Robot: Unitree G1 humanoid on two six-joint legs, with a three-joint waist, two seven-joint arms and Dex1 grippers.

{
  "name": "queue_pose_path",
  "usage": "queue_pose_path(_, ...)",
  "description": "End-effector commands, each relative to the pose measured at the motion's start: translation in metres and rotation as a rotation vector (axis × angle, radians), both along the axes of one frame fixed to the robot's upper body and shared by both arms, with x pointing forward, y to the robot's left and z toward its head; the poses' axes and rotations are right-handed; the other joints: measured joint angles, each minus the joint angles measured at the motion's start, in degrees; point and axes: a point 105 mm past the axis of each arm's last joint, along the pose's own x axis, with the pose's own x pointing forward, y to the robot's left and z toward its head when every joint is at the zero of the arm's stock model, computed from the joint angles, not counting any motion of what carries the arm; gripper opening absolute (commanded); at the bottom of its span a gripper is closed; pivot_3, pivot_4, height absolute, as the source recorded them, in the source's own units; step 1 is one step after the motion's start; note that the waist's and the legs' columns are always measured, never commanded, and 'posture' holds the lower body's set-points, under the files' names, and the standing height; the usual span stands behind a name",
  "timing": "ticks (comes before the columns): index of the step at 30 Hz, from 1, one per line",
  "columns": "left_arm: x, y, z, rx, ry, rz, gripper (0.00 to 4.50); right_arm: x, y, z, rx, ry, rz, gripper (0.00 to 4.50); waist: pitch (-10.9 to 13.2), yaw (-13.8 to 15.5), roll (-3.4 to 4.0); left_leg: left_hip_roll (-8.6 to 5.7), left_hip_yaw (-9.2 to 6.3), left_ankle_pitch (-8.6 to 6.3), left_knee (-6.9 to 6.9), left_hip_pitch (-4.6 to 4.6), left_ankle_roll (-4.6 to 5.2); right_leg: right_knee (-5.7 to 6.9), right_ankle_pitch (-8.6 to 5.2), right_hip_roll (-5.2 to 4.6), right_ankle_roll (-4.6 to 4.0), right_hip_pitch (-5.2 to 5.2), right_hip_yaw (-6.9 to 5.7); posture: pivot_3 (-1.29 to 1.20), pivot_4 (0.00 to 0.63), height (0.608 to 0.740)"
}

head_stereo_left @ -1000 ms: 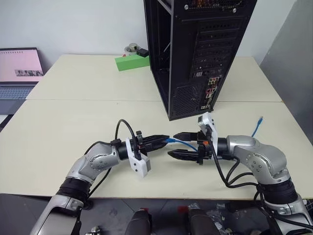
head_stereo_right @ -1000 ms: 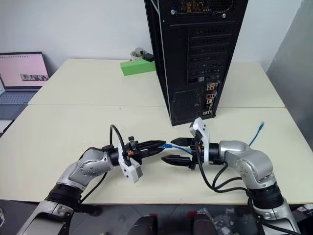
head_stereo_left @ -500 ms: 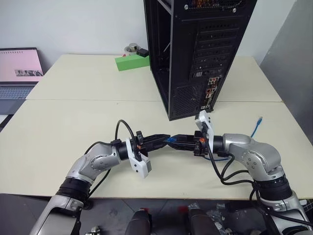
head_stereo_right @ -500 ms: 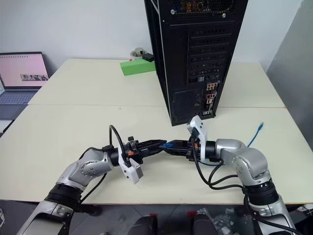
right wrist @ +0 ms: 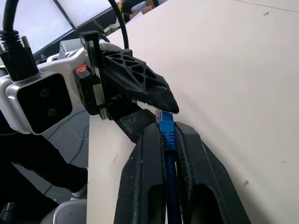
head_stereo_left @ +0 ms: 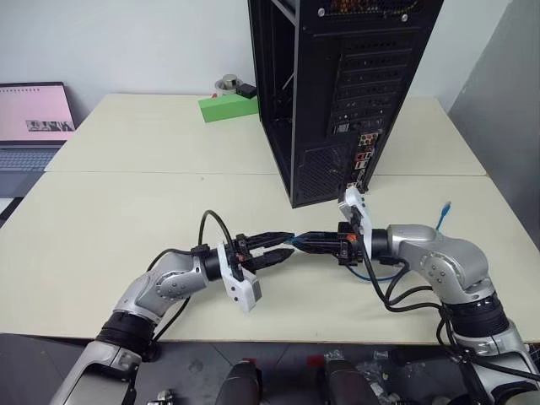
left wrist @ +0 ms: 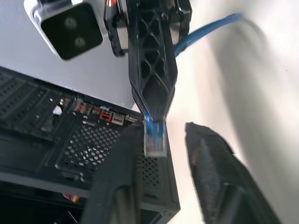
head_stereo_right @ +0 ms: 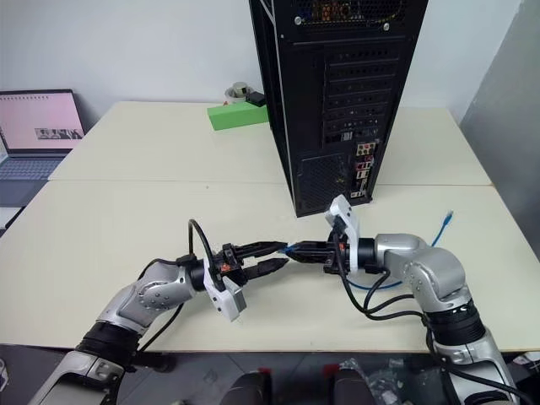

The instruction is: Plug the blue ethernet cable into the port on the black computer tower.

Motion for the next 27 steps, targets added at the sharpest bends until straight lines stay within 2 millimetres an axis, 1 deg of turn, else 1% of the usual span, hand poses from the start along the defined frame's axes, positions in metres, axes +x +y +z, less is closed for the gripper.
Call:
queue_pose_path(1, 0.01, 0.011, 0.004, -0.04, 0.055, 0.074, 2.52, 0.0, -0.012, 0.012, 0.0, -0.044, -0.008, 0.02, 0.0, 0.0, 0.0, 0.0, 0.0, 0.0, 0.0, 0.0, 0.0, 0.0, 0.0, 0.0, 0.0, 0.0, 0.0, 0.0, 0.15, 0.74)
queue_pose_path(3, 0.014, 0.015, 0.005, -0.065, 0.097, 0.112, 2.91, 0.002, -0.02, 0.014, -0.009, -0.055, -0.037, 0.02, 0.0, 0.0, 0.0, 0.0, 0.0, 0.0, 0.0, 0.0, 0.0, 0.0, 0.0, 0.0, 0.0, 0.0, 0.0, 0.0, 0.15, 0.74)
queue_pose_path(4, 0.015, 0.017, 0.006, -0.084, 0.121, 0.127, 3.03, 0.003, -0.024, 0.015, -0.011, -0.062, -0.054, 0.02, 0.0, 0.0, 0.0, 0.0, 0.0, 0.0, 0.0, 0.0, 0.0, 0.0, 0.0, 0.0, 0.0, 0.0, 0.0, 0.0, 0.15, 0.74)
queue_pose_path(6, 0.018, 0.016, 0.007, -0.133, 0.202, 0.157, 3.5, 0.007, -0.033, 0.018, -0.015, -0.083, -0.103, 0.02, 0.0, 0.0, 0.0, 0.0, 0.0, 0.0, 0.0, 0.0, 0.0, 0.0, 0.0, 0.0, 0.0, 0.0, 0.0, 0.0, 0.15, 0.74)
queue_pose_path(9, 0.025, 0.011, 0.014, -0.286, 0.384, 0.216, 4.1, 0.016, -0.049, 0.023, -0.012, -0.124, -0.202, 0.02, 0.0, 0.0, 0.0, 0.0, -0.01, 0.0, 0.0, -0.02, 0.0, 0.0, 0.0, 0.0, 0.0, 0.01, 0.0, 0.0, 0.15, 0.74)
queue_pose_path(10, 0.025, 0.007, 0.016, -0.327, 0.446, 0.224, 4.35, 0.017, -0.053, 0.024, -0.014, -0.138, -0.228, 0.02, 0.0, 0.0, 0.0, 0.0, 0.0, 0.0, 0.0, -0.02, 0.0, 0.0, 0.0, -0.01, 0.0, 0.01, 0.0, 0.0, 0.15, 0.74)
queue_pose_path(11, 0.025, 0.001, 0.018, -0.372, 0.507, 0.229, 4.48, 0.02, -0.057, 0.025, -0.021, -0.164, -0.264, 0.02, 0.0, 0.0, 0.0, 0.0, 0.0, 0.0, 0.0, -0.03, 0.0, 0.0, 0.0, -0.01, 0.0, 0.01, 0.0, 0.0, 0.15, 0.74)
queue_pose_path(14, 0.023, -0.016, 0.025, -0.478, 0.644, 0.234, 4.5, 0.023, -0.064, 0.025, -0.015, -0.192, -0.342, 0.02, 0.0, 0.0, 0.0, 0.0, -0.03, 0.0, 0.01, -0.04, 0.0, -0.01, 0.0, 0.0, 0.01, 0.02, -0.02, 0.0, 0.15, 0.74)
queue_pose_path(16, 0.02, -0.026, 0.028, -0.509, 0.692, 0.226, 4.5, 0.022, -0.066, 0.023, -0.011, -0.198, -0.371, 0.02, 0.0, 0.0, -0.01, 0.0, -0.02, 0.0, 0.01, -0.04, 0.0, -0.02, 0.0, 0.0, 0.01, 0.02, 0.0, 0.0, 0.15, 0.74)
queue_pose_path(18, 0.017, -0.032, 0.029, -0.512, 0.709, 0.223, 4.5, 0.023, -0.066, 0.021, 0.0, -0.199, -0.397, 0.02, 0.0, -0.2, -0.01, 0.0, -0.03, 0.0, 0.01, -0.02, 0.0, 0.0, 0.0, 0.02, 0.01, 0.02, 0.0, 0.0, 0.15, 0.74)
queue_pose_path(24, 0.012, -0.039, 0.023, -0.447, 0.745, 0.194, 4.5, 0.023, -0.062, 0.018, 0.016, -0.198, -0.41, 0.02, 0.0, -0.3, 0.0, 0.01, -0.02, 0.0, 0.0, 0.01, 0.0, 0.01, 0.0, 0.05, 0.0, 0.02, 0.02, 0.0, 0.15, 0.74)
queue_pose_path(27, 0.016, -0.034, 0.021, -0.406, 0.738, 0.208, 4.5, 0.031, -0.066, 0.024, 0.024, -0.227, -0.446, 0.02, 0.0, -0.2, 0.0, 0.01, -0.02, 0.0, 0.0, 0.0, 0.0, -0.01, 0.0, 0.05, 0.0, 0.03, 0.02, 0.0, 0.15, 0.74)
